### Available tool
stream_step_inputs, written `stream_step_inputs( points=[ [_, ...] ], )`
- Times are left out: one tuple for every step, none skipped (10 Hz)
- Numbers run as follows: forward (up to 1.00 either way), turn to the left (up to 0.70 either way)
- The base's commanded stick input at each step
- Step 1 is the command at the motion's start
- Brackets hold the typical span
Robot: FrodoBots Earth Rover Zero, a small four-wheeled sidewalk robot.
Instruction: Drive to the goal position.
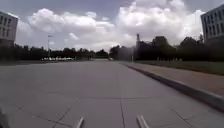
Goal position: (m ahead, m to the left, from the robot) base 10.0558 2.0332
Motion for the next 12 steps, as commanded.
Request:
stream_step_inputs(
  points=[
    [0.7,0.0],
    [0.7,0.0],
    [0.7,0.0],
    [0.7,0.0],
    [0.7,0.0],
    [0.7,0.0],
    [0.7,0.0],
    [0.7,0.0],
    [0.7,0.0],
    [0.7,0.0],
    [0.7,0.0],
    [0.7,0.0]
  ],
)
